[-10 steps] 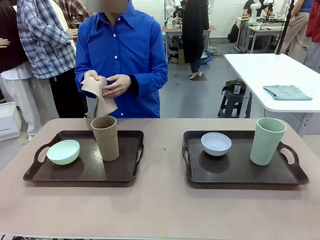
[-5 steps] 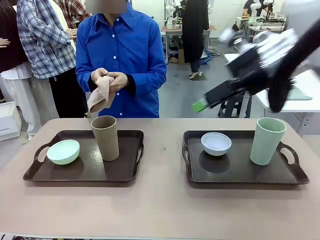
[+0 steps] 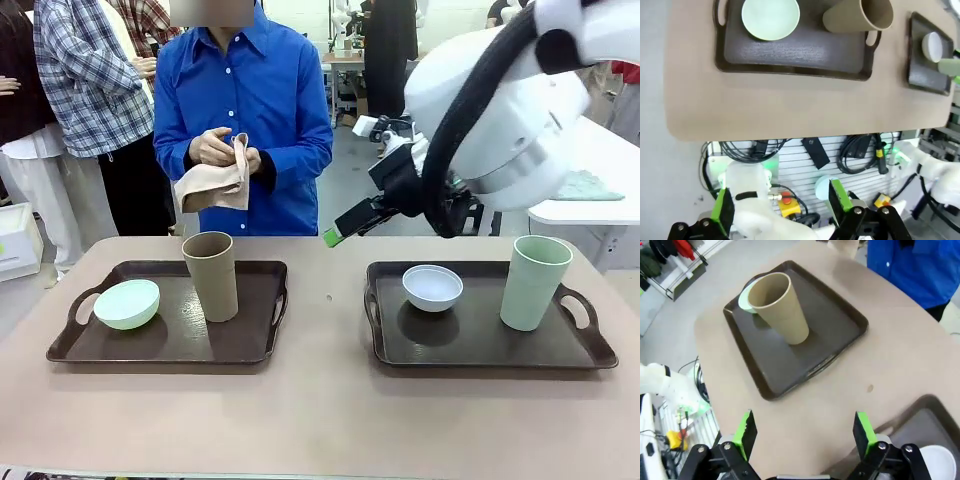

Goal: Set up a tray with a mat and arrange the tableware.
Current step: Pick up the Picnic Bowl and Reusable plastic cup from the Handle tray in front of the human's position and hold them in the air.

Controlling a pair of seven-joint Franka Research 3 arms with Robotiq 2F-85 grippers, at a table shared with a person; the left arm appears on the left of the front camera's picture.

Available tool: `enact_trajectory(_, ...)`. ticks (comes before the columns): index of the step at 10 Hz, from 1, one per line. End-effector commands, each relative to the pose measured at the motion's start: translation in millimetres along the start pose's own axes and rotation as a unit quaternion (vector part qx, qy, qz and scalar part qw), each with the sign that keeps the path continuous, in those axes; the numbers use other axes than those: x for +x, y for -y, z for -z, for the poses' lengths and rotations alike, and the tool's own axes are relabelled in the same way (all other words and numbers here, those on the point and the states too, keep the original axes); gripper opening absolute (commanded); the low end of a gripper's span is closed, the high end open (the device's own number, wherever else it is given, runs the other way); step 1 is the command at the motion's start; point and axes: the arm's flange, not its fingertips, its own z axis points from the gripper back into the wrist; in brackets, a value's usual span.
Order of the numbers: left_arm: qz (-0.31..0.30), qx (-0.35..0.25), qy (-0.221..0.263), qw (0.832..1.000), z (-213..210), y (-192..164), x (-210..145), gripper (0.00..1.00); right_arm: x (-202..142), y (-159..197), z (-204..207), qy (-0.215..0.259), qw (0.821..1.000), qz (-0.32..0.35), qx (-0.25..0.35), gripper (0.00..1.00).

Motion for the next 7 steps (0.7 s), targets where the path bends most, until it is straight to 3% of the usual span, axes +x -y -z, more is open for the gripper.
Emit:
enact_trajectory(1, -0.005, 0.0, -0.019, 1.0, -2.6, -2.7, 16.0, 1.0, 0.8, 0.5, 7.6, -0.015, 0.999, -0.021, 0.019, 1.0)
enact_trajectory(2, 0.011, -0.046, -0.022, 0.999, -5.7, -5.8, 15.4, 1.0, -4.3, 3.8, -4.3, -0.063, 0.995, -0.001, 0.072, 1.0)
enact_trajectory(3, 0.003, -0.001, -0.012, 1.0, 2.9, 0.3, 9.3, 1.0, 2.1, -0.7, 6.4, -0.004, 1.0, -0.005, 0.004, 1.0)
enact_trajectory(7, 0.009, -0.014, -0.016, 1.0, 1.6, -2.3, 13.7, 1.0, 0.7, 1.7, 4.0, -0.015, 1.0, -0.006, 0.016, 1.0)
